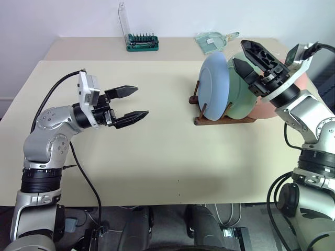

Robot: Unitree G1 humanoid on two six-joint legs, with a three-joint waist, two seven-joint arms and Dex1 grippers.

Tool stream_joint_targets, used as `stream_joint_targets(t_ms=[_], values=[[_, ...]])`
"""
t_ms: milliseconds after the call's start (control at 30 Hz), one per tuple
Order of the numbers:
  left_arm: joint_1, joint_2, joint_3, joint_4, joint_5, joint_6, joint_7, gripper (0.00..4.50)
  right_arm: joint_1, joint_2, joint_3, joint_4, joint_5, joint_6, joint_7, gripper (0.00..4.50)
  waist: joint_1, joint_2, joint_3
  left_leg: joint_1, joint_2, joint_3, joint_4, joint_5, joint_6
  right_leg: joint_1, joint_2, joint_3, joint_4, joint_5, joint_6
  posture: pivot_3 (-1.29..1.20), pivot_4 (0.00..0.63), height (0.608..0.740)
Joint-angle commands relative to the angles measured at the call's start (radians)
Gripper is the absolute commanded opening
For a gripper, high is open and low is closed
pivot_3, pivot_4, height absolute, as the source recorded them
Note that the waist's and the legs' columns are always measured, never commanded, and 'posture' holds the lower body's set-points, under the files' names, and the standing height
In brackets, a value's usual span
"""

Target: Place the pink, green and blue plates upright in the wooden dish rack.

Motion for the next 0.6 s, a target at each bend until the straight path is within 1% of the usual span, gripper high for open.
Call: stream_joint_targets(t_ms=[33,133,267,333,367,400,433,500,533,600], values=[[-0.007,0.001,0.003,-0.036,-0.009,0.002,-0.001,4.5,-0.005,-0.023,-0.017,-0.076,0.012,0.013,0.055,4.46,0.0,0.0,0.0,0.0,0.0,0.0,0.0,0.0,0.0,0.0,0.0,0.0,0.0,0.0,0.0,0.0,0.15,0.724],[-0.012,0.001,0.004,-0.033,-0.009,0.003,-0.003,4.5,0.008,-0.068,-0.027,-0.114,0.013,0.045,0.128,4.46,0.002,0.0,0.0,0.0,0.0,0.0,0.0,0.0,0.0,0.0,0.0,0.0,0.0,0.0,0.0,0.0,0.15,0.724],[-0.015,-0.002,0.001,-0.035,-0.009,0.003,-0.005,4.5,-0.01,-0.118,-0.078,-0.09,-0.034,-0.008,0.185,4.46,0.002,0.0,0.0,0.0,0.0,0.0,0.0,0.0,0.0,0.0,0.0,0.0,-0.001,0.0,0.0,0.0,0.15,0.724],[-0.016,-0.005,-0.006,-0.042,-0.01,0.001,-0.013,4.5,-0.085,-0.107,-0.127,0.005,-0.204,-0.227,0.119,4.46,0.0,0.0,0.0,0.0,0.0,0.0,0.0,0.0,0.0,0.0,0.0,0.0,-0.002,0.0,0.0,0.0,0.15,0.724],[-0.017,-0.01,-0.011,-0.046,-0.013,0.004,-0.016,4.5,-0.121,-0.101,-0.157,0.076,-0.313,-0.373,0.058,4.46,0.0,0.0,0.0,0.0,0.0,0.001,0.0,0.0,0.0,0.0,0.0,0.0,-0.003,0.0,0.0,0.0,0.15,0.724],[-0.017,-0.016,-0.017,-0.052,-0.014,0.004,-0.018,4.5,-0.132,-0.104,-0.172,0.121,-0.407,-0.48,0.041,4.46,0.0,0.0,0.0,0.0,0.0,0.001,0.0,0.0,0.0,0.0,0.0,0.0,-0.003,0.0,0.0,0.0,0.15,0.724],[-0.018,-0.023,-0.022,-0.058,-0.017,0.009,-0.019,4.5,-0.118,-0.114,-0.174,0.139,-0.489,-0.554,0.051,4.23,0.004,0.0,0.0,0.0,0.0,0.001,0.0,0.0,0.0,0.0,0.0,0.0,-0.003,0.0,0.0,0.0,0.15,0.724],[-0.021,-0.029,-0.031,-0.069,-0.025,0.016,-0.022,4.5,-0.106,-0.121,-0.19,0.174,-0.585,-0.645,0.055,3.61,0.011,0.0,0.0,0.0,0.0,0.0,-0.001,0.0,0.0,0.0,0.0,0.0,-0.004,0.0,0.0,0.0,0.15,0.724],[-0.024,-0.03,-0.035,-0.075,-0.029,0.02,-0.026,4.5,-0.105,-0.125,-0.205,0.198,-0.622,-0.686,0.048,3.09,0.011,0.0,0.0,0.0,0.0,0.0,-0.001,0.0,0.0,0.0,0.001,0.0,-0.005,0.0,0.0,0.0,0.15,0.724],[-0.032,-0.031,-0.043,-0.074,-0.03,0.02,-0.038,4.5,-0.067,-0.176,-0.178,0.242,-0.777,-0.794,0.075,2.08,0.01,0.0,0.0,-0.001,0.0,0.001,-0.001,0.0,0.0,0.0,0.0,0.0,-0.006,0.0,0.0,0.0,0.15,0.724]])
